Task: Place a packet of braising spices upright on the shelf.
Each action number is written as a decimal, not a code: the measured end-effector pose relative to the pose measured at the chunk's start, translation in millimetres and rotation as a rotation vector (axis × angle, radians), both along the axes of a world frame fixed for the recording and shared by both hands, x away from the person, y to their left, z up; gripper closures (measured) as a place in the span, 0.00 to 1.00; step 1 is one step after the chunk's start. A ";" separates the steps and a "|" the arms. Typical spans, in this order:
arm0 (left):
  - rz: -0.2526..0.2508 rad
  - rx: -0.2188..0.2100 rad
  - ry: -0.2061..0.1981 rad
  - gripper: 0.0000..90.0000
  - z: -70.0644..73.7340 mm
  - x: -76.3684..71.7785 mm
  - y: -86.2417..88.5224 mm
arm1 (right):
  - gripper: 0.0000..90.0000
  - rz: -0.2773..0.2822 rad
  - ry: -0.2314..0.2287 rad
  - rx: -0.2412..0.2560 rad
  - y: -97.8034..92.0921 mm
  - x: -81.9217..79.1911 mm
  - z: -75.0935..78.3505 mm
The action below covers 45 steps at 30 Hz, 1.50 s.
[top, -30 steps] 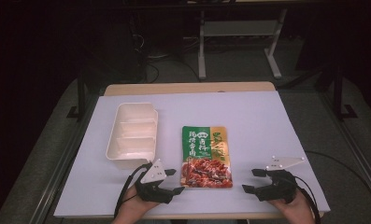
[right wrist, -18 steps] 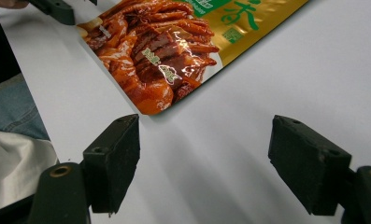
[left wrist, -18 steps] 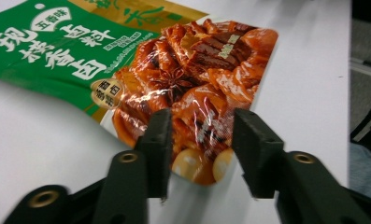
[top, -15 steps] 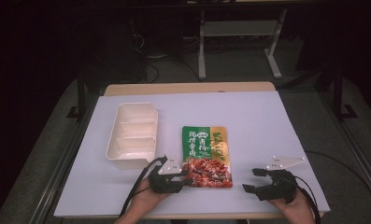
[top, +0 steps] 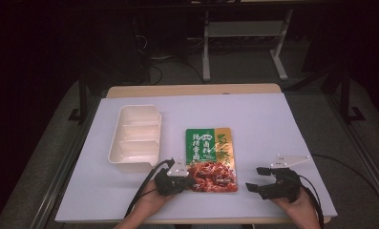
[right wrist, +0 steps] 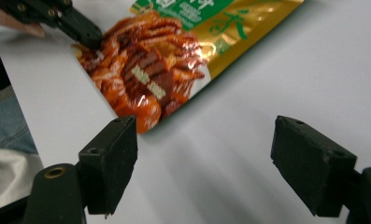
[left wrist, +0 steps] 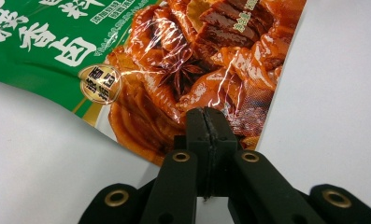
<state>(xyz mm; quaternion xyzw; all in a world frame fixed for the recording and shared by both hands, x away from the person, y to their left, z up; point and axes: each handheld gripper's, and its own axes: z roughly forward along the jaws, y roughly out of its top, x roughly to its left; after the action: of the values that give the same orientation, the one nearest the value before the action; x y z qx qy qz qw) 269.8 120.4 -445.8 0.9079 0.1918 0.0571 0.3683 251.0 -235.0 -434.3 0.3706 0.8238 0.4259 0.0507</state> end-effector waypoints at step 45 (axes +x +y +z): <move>0.006 -0.021 -0.019 1.00 -2.4 -2.3 1.8 | 0.33 -0.058 0.205 -0.069 59.3 155.7 3.8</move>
<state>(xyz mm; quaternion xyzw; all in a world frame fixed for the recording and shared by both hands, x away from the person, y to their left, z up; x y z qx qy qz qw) 267.5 122.2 -448.2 0.9029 0.1914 0.0650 0.3793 406.7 -175.7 -430.5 0.4339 0.8279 0.3554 -0.0087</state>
